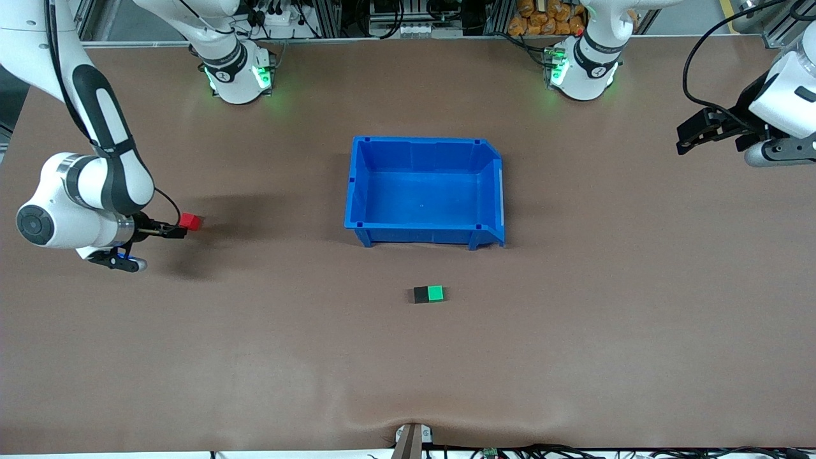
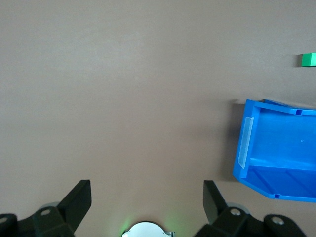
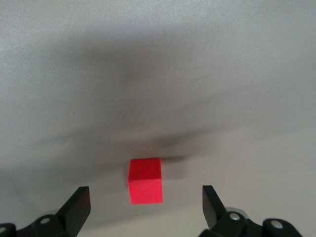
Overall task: Attach green and red cubes to black cube
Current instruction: 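Close the right gripper on the red cube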
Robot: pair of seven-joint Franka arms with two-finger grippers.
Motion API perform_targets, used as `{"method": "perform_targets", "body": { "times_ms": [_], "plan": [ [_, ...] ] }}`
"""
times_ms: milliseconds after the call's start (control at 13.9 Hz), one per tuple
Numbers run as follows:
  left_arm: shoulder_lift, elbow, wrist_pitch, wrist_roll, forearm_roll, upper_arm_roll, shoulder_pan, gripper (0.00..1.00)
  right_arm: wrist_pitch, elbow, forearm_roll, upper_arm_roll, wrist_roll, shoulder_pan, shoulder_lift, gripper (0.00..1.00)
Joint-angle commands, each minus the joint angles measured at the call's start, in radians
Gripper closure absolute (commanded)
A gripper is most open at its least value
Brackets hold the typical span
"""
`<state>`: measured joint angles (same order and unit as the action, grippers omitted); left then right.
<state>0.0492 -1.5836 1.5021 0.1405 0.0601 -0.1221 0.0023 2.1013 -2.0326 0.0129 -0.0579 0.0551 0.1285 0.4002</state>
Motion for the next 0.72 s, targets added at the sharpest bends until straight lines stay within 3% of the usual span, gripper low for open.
{"method": "perform_targets", "body": {
  "times_ms": [0,647],
  "plan": [
    [0.020,-0.015,0.006,-0.019,-0.009,-0.001,0.008,0.00,0.040,-0.035,-0.007,0.003,0.020,0.000,-0.006,0.00],
    [0.029,-0.015,0.003,-0.019,-0.002,0.007,0.010,0.00,0.106,-0.083,-0.007,0.003,0.025,-0.001,0.009,0.00]
  ]
}}
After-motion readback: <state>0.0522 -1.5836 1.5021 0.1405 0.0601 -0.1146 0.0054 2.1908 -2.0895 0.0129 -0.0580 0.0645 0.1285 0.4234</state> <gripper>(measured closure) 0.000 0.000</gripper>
